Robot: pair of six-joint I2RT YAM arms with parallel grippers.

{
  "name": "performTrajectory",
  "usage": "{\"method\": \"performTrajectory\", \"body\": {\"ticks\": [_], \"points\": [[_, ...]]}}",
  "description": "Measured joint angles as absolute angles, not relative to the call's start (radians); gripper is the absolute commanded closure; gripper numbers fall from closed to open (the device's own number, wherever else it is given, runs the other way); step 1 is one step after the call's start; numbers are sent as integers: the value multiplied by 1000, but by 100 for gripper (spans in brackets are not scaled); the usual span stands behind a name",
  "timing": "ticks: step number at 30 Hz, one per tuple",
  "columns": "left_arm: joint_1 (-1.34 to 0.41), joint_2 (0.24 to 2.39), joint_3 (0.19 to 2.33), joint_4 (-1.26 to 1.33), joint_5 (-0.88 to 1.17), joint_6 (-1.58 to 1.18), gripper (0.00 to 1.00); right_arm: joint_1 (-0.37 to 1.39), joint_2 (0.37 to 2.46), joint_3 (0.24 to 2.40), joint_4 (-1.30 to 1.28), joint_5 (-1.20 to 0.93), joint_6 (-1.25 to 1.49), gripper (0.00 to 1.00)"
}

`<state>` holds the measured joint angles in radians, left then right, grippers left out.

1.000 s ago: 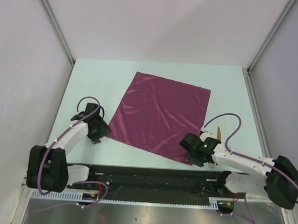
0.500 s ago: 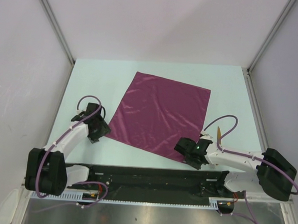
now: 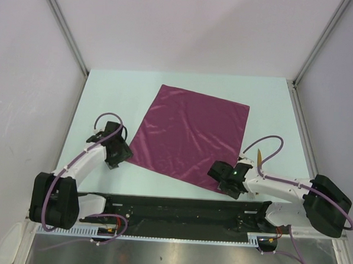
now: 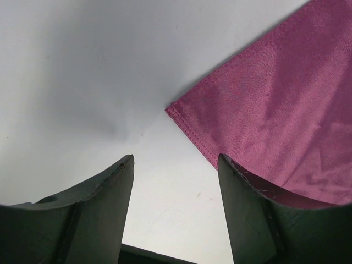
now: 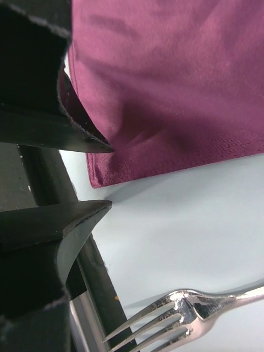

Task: Fold the napkin into a case and place the utensils inside
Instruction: Pick up the flattened napkin from the center of the board.

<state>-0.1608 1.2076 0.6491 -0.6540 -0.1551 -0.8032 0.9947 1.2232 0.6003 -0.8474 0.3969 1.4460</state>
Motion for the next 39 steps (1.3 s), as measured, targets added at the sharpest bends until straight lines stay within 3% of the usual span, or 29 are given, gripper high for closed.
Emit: {"method": "performTrajectory", "body": {"ticks": [4,5,12,24,27,30,33,39], "points": [[-169,1220,649,-654,-156,-803,30,995,1254,605,-838,396,1440,74],[-172,1224,649,-654,-157,-803,30,995,1260,608,-835,395,1441,85],[-185,1312,660,-658,-179,-804,35,995,1283,627,-818,395,1436,100],[-186,1408,720,-620,-231,-820,47,991,1244,606,-805,392,1412,100],[-186,1427,728,-613,-238,-821,56,985,1222,599,-805,392,1409,100],[-186,1434,731,-607,-245,-822,72,979,1195,589,-804,391,1409,100],[-183,1440,734,-591,-249,-829,99,978,1177,585,-803,390,1401,100],[-166,1437,730,-536,-202,-810,100,978,1149,574,-781,385,1336,100]]}}
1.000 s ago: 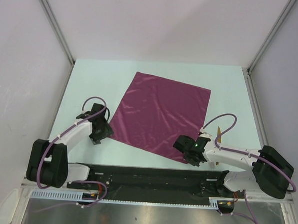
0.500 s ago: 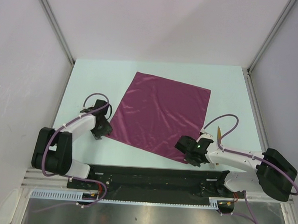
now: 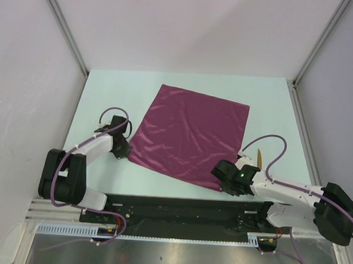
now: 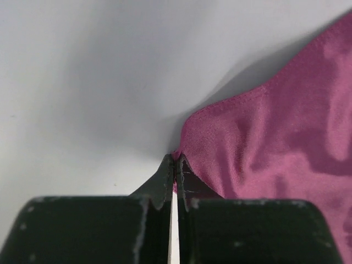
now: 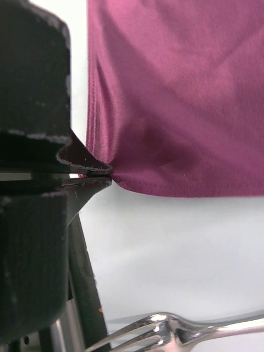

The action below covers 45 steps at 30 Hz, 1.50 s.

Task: Fold the napkin into a case and place the utensils inside
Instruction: Pick up the flattened napkin from the center of the board.

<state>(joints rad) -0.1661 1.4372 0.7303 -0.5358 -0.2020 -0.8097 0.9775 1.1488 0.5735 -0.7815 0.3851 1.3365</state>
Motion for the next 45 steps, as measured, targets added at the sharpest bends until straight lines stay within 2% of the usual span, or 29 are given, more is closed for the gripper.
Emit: {"method": "performTrajectory", "body": {"ticks": [7,14,19,28,33,38,42,45], "points": [[-163,1312,693,-513,-155,-766,100,978,982,508,-730,364,1224,100],[-163,1140,693,-511,-95,-714,100,1006,889,532,-744,383,1113,100],[-154,1007,792,-591,-71,-689,100,1050,849,747,-804,449,970,100],[-133,809,1238,-638,-84,-638,100,1175,786,1191,-785,502,632,100],[-132,840,1443,-569,-74,-628,100,1187,798,1332,-797,542,506,100],[-132,1017,1594,-484,-48,-650,100,1187,834,1429,-788,543,378,100],[-132,1136,1679,-448,-40,-659,100,1187,855,1493,-780,481,285,100],[-132,1136,1680,-451,-44,-663,100,1187,866,1551,-779,377,215,100]]}}
